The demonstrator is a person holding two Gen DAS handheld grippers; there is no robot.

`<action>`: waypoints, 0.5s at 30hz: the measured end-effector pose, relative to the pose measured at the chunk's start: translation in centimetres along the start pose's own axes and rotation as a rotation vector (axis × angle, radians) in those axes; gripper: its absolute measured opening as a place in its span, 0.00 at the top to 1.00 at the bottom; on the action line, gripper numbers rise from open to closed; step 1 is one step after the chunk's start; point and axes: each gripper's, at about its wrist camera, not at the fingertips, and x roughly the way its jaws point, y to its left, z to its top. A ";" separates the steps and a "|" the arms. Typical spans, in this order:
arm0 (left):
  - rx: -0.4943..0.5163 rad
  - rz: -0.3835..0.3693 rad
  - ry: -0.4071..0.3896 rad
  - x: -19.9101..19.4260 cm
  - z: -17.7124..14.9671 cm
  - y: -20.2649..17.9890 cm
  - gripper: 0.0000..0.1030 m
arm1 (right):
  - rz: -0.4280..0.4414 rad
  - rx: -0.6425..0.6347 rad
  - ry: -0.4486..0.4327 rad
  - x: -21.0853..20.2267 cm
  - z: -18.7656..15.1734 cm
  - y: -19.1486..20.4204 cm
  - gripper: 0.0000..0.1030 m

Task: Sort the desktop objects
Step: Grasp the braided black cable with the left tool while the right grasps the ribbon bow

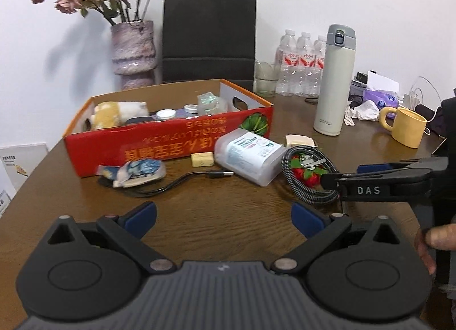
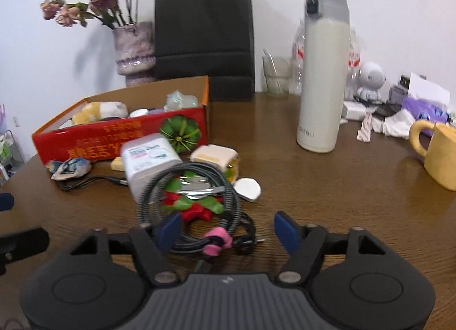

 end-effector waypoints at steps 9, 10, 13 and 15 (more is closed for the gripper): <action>0.011 -0.032 0.039 2.8 0.8 -2.0 0.08 | -0.024 -0.063 0.034 2.2 0.0 0.8 0.77; 0.009 -0.036 0.041 2.7 0.6 -2.0 0.08 | -0.027 -0.086 0.026 2.1 -0.2 1.2 0.79; 0.003 -0.022 0.044 2.0 -0.2 -1.5 0.08 | -0.059 -0.164 -0.031 0.8 -0.9 2.4 0.87; -0.012 -0.005 0.051 1.2 -0.8 -0.7 0.08 | -0.067 -0.191 -0.067 -0.6 -1.5 2.9 0.87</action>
